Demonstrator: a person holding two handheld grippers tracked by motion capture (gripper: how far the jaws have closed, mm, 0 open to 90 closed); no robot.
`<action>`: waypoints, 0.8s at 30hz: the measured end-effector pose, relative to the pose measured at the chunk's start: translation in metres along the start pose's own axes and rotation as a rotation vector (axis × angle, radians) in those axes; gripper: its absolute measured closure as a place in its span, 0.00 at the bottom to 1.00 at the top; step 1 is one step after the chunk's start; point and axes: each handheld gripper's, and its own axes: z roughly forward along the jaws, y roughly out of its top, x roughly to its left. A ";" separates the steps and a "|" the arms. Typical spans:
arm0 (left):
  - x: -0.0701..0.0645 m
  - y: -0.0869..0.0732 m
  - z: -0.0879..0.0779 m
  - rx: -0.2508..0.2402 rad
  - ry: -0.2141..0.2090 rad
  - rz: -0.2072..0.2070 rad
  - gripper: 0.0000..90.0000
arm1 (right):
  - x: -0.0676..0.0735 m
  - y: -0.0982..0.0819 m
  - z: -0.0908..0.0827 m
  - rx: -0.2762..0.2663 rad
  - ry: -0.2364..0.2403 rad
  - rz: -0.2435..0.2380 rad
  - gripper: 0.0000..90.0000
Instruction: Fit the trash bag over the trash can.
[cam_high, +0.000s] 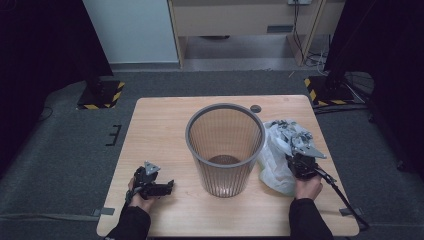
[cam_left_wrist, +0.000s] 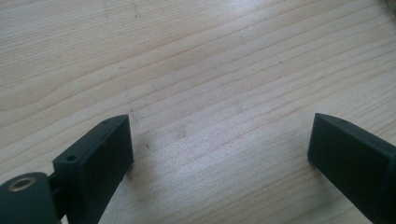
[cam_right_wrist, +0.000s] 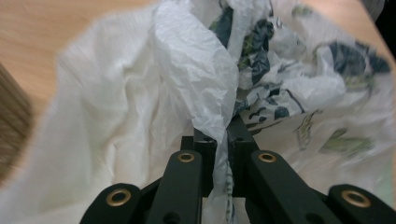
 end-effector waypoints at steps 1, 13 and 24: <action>0.000 0.000 0.000 0.000 0.000 0.000 0.07 | 0.001 0.004 -0.003 -0.011 0.000 -0.010 0.96; 0.000 0.000 0.000 0.000 0.001 0.002 0.07 | 0.004 0.056 -0.053 -0.183 -0.012 -0.035 0.96; 0.000 0.000 0.000 0.000 0.000 -0.001 0.07 | 0.001 0.092 -0.104 -0.349 -0.022 -0.007 0.96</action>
